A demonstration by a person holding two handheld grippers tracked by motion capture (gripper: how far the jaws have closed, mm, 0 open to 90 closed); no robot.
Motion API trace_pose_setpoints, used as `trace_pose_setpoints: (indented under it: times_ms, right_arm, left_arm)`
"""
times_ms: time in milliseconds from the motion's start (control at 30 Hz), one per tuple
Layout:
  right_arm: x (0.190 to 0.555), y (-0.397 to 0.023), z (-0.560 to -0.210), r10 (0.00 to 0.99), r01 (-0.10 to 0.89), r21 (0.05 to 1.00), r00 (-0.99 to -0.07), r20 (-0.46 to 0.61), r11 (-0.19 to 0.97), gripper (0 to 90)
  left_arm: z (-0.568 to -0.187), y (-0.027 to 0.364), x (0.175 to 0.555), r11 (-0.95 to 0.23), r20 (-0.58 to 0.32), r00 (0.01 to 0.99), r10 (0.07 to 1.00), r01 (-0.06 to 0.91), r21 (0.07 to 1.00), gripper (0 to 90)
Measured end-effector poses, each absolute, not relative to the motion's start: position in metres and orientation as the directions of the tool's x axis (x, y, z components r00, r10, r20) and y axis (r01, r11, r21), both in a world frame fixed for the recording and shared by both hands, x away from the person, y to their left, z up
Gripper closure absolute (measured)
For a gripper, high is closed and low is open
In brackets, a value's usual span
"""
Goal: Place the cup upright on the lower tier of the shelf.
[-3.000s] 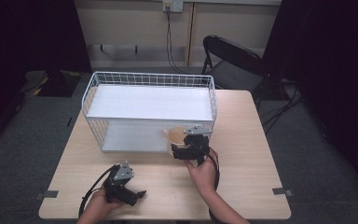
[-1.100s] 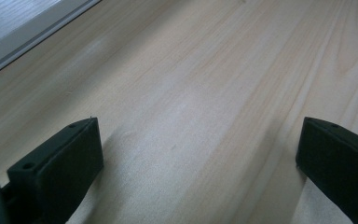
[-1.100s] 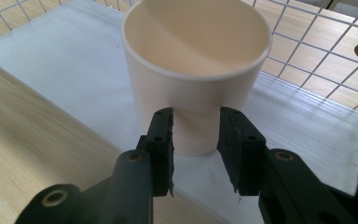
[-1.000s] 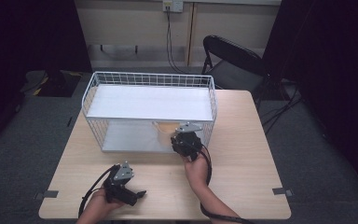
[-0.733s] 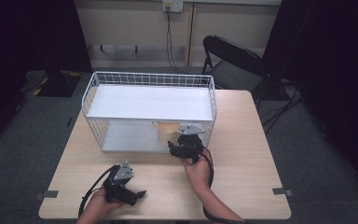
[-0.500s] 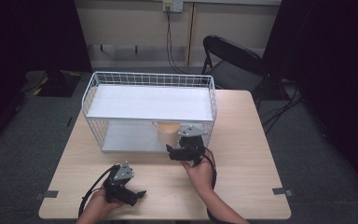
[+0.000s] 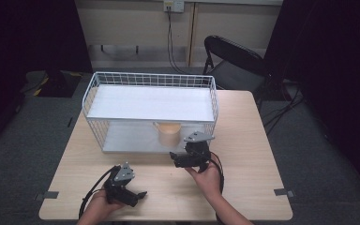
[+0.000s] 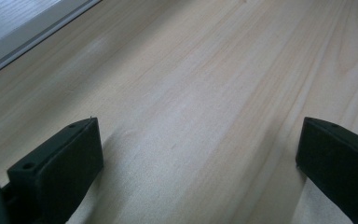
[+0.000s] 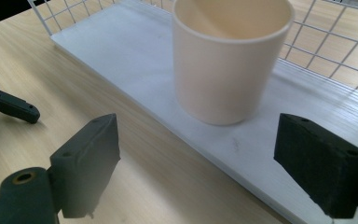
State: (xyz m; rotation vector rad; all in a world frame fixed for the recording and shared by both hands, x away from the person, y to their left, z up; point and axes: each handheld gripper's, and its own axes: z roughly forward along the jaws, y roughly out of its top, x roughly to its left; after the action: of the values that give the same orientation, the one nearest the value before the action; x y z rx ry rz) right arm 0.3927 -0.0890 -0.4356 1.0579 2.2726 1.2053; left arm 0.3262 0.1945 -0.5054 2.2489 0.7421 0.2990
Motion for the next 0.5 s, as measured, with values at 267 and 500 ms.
trace_pose_setpoints:
  times_ms: [267,500]
  right_arm:
    - [0.385,-0.110,-0.441,0.757,0.456,0.824,-0.651,0.052,0.335,13.6]
    - [0.381,-0.122,-0.441,0.746,0.455,0.824,-0.663,0.061,0.337,13.7]
  left_arm:
    - [-0.505,0.195,0.326,-0.561,-0.009,0.805,0.593,0.422,0.712,0.0]
    - [-0.505,0.195,0.326,-0.561,-0.009,0.804,0.594,0.422,0.712,0.0]
